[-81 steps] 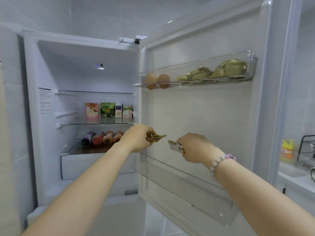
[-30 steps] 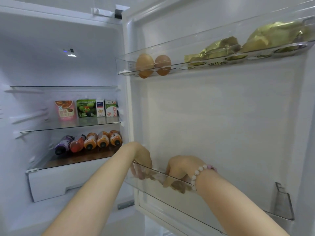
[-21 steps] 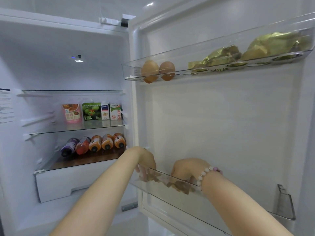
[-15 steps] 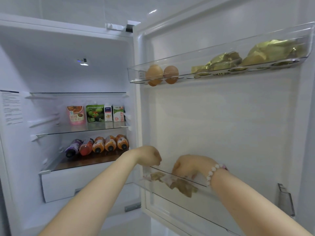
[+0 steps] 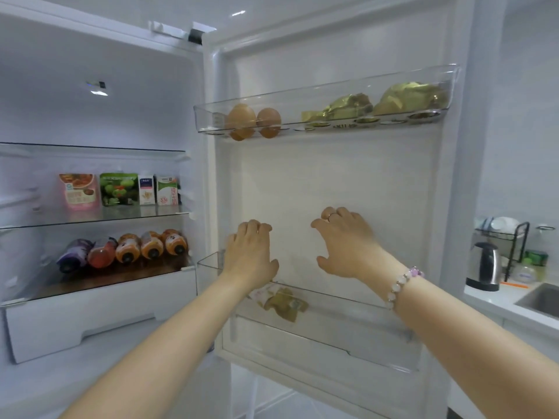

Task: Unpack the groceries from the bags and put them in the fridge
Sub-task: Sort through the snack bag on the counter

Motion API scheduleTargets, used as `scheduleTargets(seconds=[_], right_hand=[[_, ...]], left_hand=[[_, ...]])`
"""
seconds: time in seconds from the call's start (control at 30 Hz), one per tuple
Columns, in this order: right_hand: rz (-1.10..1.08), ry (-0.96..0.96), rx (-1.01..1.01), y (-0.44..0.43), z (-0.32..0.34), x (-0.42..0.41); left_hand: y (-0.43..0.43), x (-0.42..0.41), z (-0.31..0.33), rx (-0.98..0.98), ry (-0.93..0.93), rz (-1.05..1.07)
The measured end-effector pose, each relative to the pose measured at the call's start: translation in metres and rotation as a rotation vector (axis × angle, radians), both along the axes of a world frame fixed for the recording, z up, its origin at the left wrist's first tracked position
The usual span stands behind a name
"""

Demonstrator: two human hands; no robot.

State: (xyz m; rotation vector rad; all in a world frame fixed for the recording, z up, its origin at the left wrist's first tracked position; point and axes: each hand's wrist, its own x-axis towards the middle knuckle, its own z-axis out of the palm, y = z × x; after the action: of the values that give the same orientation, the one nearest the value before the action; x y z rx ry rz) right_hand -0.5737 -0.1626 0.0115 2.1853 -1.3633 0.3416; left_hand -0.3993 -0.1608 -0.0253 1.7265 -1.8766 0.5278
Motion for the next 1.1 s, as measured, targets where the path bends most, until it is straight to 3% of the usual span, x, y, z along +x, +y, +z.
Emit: scheduleTargets(seconds=[0.4,0.6,0.7,1.1], right_hand=[[-0.214,-0.048,-0.25,0.06,0.013,-0.069],[-0.468,-0.122,-0.28,0.095,0.016,-0.145],[-0.641,-0.15,-0.239,0.114,0.01,-0.19],[-1.127,-0.105,-0.138,0.244,-0.022,-0.374]], left_hand=[[0.012,-0.108,0.012,-0.24,0.041,-0.41],[0.021,-0.171,0.018,-0.508,0.114,-0.685],[0.03,-0.214,0.022,-0.574,0.066,-0.803],[0.097,-0.434,0.006,-0.284,0.006,-1.085]])
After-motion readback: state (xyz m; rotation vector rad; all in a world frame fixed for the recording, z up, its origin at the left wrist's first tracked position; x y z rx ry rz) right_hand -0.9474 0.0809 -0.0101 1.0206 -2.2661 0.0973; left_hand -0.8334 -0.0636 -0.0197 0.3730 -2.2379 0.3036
